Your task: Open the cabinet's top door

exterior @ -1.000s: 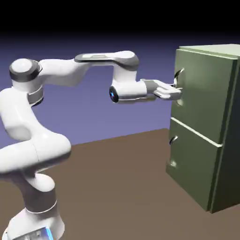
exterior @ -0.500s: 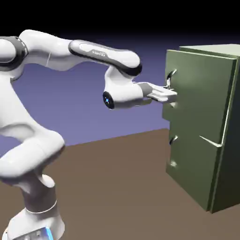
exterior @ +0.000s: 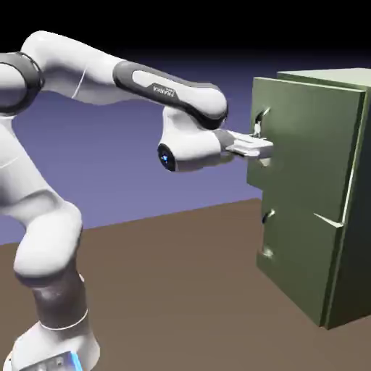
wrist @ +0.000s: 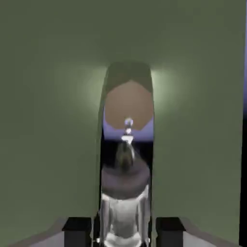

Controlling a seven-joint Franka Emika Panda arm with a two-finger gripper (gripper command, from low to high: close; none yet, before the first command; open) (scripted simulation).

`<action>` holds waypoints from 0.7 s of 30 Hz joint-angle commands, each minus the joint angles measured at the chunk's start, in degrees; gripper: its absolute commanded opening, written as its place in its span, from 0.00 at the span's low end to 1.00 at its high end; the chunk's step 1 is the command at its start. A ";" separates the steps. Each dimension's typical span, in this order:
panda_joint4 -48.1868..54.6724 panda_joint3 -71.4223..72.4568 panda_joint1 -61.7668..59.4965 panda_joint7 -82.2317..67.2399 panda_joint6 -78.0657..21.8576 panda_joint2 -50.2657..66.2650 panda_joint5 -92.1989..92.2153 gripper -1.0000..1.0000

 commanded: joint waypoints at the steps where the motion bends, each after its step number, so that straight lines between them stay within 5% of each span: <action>1: -0.12 -2.06 2.14 -0.51 0.05 0.01 3.05 0.00; 21: -15.38 -25.24 15.12 30.28 -12.51 -14.41 -45.05 0.00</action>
